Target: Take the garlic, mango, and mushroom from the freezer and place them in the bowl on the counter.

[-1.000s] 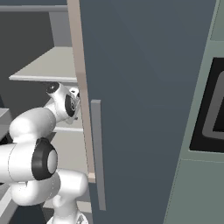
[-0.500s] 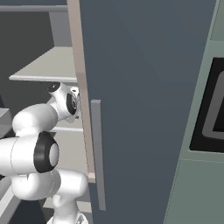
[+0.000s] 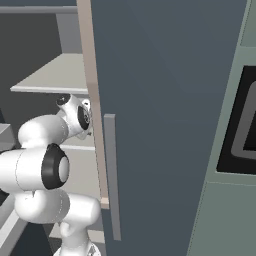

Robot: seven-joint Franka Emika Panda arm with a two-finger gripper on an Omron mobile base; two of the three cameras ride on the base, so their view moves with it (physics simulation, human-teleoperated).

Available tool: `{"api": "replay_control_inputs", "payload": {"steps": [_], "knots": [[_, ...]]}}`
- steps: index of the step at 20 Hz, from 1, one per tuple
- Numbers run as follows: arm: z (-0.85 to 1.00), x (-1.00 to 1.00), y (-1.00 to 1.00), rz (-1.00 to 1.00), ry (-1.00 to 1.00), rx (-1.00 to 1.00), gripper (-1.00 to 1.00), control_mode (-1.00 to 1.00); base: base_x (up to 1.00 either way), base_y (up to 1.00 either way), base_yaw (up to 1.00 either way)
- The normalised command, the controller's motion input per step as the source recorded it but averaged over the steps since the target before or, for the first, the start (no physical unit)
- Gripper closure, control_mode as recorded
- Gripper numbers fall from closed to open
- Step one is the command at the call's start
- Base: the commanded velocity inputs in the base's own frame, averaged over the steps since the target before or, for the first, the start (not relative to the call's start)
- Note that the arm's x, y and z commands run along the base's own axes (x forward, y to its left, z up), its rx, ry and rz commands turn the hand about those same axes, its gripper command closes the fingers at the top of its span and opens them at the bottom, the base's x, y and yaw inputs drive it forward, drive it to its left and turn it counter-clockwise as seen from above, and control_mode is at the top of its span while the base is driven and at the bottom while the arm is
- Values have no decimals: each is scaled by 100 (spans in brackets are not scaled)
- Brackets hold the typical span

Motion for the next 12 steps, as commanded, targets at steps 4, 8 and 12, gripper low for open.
{"api": "replay_control_inputs", "payload": {"steps": [4,8,12], "knots": [[-14,11,0,0,0,0,-100,-100,0,0,0],[-11,9,-1,0,0,0,-100,-100,0,0,0],[-6,14,0,0,0,0,-100,-100,0,0,0]]}}
